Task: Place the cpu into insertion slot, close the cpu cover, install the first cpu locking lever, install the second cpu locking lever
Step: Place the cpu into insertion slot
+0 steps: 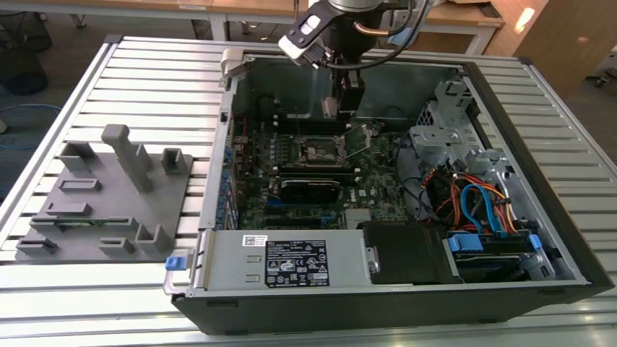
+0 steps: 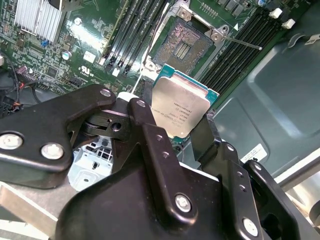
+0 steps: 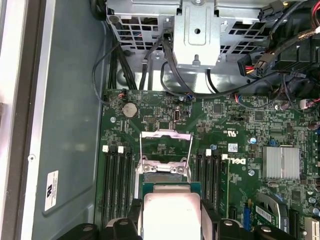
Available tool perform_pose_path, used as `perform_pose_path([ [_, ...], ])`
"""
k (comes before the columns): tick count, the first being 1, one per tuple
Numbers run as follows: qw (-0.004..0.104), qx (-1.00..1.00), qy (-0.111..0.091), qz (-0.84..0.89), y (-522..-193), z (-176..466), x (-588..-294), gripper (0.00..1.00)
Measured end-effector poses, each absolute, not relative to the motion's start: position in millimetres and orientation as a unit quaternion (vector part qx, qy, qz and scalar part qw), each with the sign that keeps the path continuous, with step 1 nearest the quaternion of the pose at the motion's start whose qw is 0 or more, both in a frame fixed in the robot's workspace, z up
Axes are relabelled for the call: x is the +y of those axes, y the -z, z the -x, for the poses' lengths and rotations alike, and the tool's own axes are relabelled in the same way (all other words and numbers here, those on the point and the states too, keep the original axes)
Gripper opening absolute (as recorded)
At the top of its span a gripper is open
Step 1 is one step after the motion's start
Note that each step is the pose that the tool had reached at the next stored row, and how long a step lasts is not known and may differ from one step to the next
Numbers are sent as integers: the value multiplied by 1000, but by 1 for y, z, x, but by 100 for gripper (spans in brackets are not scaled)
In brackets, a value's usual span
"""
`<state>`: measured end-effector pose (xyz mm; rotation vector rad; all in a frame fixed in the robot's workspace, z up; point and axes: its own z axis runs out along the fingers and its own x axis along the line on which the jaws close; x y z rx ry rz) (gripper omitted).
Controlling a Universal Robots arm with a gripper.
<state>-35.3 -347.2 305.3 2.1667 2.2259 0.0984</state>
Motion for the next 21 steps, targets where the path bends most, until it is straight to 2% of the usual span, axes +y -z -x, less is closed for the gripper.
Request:
perform_pose_path([
  [21,17,716,-32,-697,-294,35,-347,54],
])
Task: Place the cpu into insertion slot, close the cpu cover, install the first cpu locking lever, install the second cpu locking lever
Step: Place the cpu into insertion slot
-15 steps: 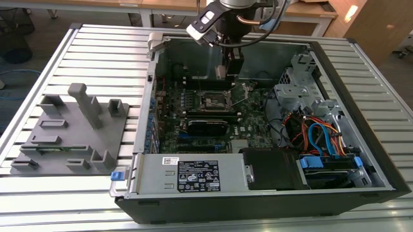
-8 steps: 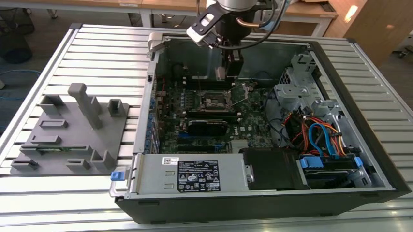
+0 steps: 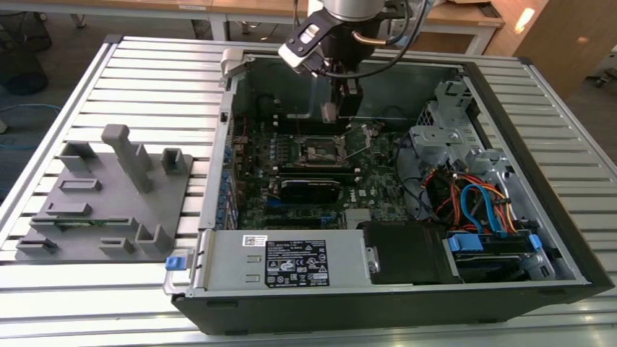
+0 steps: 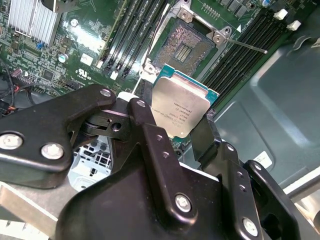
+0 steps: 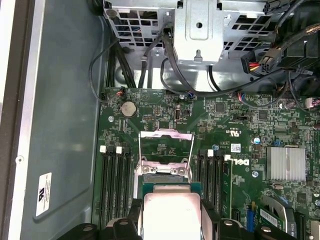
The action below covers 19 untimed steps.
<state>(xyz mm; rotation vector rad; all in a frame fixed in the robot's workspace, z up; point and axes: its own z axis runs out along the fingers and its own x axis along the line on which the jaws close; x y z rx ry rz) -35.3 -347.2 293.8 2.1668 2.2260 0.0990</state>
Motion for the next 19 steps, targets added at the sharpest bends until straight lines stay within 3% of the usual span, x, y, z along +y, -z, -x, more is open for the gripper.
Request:
perform_pose_path([
  [19,17,716,-32,-697,-288,35,-347,54],
])
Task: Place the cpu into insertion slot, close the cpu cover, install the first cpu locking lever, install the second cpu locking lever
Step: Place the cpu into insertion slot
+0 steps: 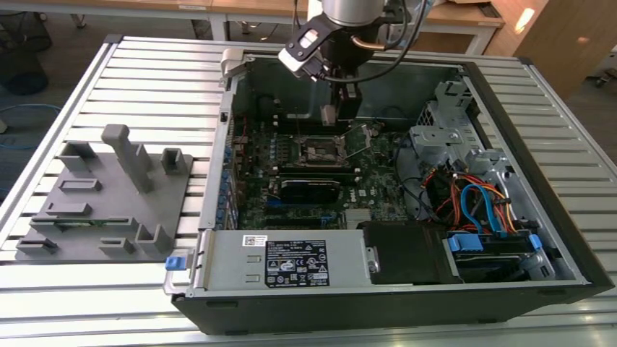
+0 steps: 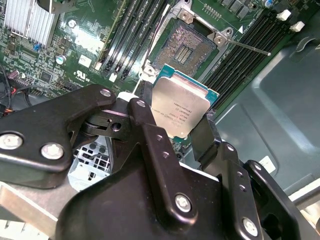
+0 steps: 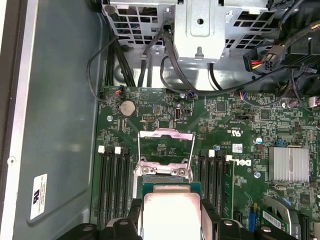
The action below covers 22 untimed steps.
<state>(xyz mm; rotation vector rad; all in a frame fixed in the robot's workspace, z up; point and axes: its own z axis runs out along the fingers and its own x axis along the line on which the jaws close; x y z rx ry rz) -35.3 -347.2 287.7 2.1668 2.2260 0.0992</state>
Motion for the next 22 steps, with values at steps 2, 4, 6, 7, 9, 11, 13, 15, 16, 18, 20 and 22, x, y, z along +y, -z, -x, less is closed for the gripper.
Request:
perform_pose_path([
  [2,17,716,-32,-697,-287,35,-347,54],
  [4,17,716,-32,-697,-285,35,-347,54],
  [6,17,716,-32,-697,-284,35,-347,54],
  [7,17,716,-32,-697,-284,35,-347,54],
  [9,17,716,-32,-697,-283,35,-347,54],
  [11,17,716,-32,-697,-281,35,-347,54],
  [13,17,716,-32,-697,-280,35,-347,54],
  [15,17,716,-32,-697,-279,35,-347,54],
  [16,17,716,-32,-697,-278,35,-347,54],
  [18,17,716,-32,-697,-275,35,-347,54],
  [20,17,716,-32,-697,-272,35,-347,54],
  [22,17,716,-32,-697,-268,35,-346,54],
])
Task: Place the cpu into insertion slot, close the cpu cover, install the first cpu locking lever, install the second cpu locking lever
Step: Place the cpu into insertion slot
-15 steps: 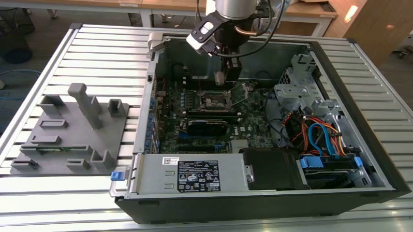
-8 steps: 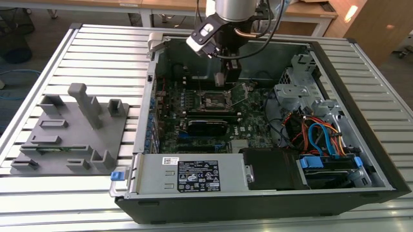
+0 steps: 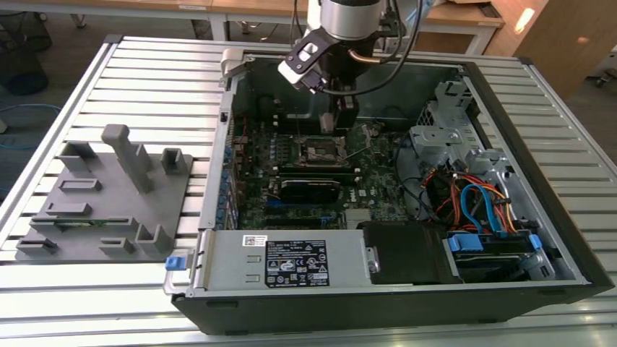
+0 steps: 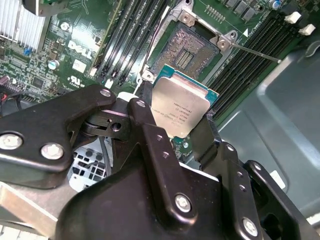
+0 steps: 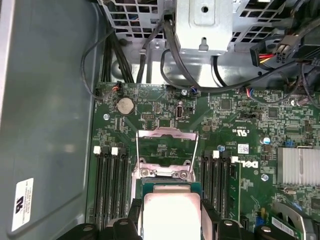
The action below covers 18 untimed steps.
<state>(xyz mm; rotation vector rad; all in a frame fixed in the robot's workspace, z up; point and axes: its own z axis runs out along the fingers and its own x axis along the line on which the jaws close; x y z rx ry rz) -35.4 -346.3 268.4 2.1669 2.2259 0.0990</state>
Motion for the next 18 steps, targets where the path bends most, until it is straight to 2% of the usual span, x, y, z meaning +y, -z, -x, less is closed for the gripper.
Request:
perform_pose_path([
  [18,17,716,-32,-697,-251,38,-345,54],
])
